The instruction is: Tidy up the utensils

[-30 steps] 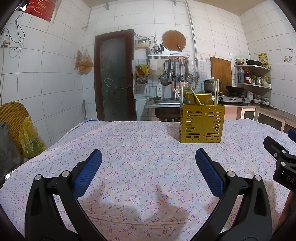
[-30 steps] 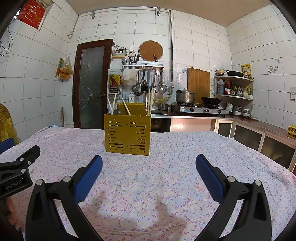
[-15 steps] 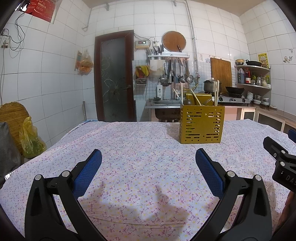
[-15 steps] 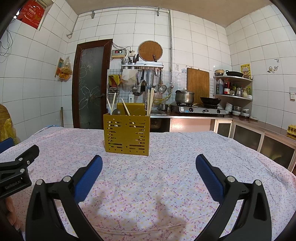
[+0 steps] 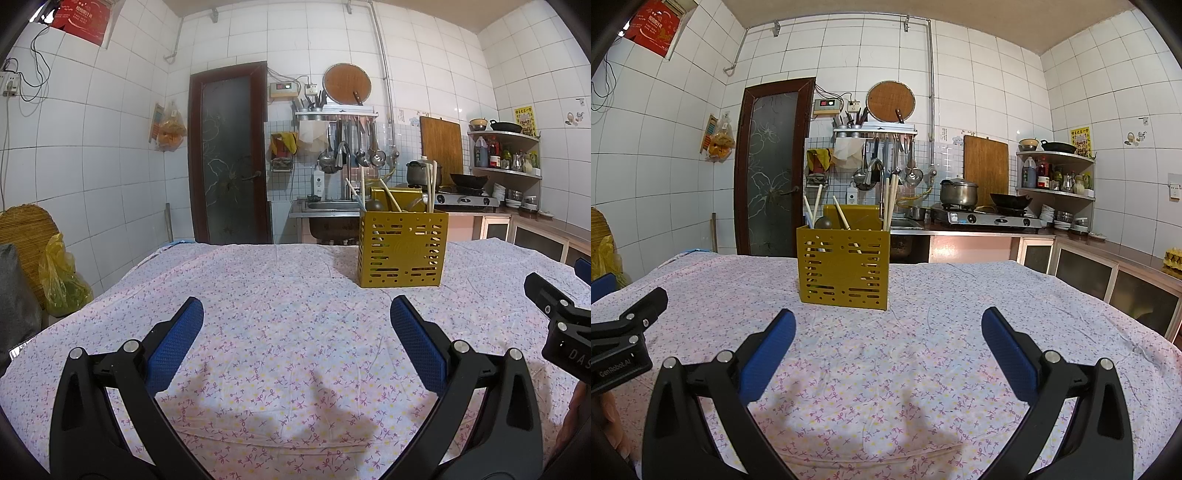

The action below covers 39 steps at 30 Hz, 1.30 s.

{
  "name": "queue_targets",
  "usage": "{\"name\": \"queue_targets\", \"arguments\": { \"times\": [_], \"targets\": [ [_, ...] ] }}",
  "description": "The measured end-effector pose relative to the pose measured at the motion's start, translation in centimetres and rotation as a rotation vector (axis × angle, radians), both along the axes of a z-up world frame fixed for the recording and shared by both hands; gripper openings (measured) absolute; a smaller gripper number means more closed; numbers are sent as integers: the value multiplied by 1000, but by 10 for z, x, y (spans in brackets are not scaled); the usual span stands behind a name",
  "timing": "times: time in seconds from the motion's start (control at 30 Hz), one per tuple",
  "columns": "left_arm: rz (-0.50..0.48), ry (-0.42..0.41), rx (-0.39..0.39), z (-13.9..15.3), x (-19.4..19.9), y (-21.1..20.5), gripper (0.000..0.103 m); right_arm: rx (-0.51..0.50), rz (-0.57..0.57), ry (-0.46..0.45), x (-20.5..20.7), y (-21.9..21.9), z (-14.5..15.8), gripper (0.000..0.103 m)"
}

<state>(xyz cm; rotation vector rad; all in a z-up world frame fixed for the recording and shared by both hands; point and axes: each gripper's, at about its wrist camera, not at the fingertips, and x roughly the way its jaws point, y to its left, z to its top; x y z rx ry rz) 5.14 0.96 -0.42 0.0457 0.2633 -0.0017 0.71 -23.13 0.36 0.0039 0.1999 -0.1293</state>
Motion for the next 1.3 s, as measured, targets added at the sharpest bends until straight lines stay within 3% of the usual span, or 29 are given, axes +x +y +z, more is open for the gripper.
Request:
{"name": "queue_targets", "arguments": {
  "times": [1.3],
  "targets": [
    [1,-19,0,12,-3,-2,98,0,-4,1,-4,-5,1,98]
  ]
}}
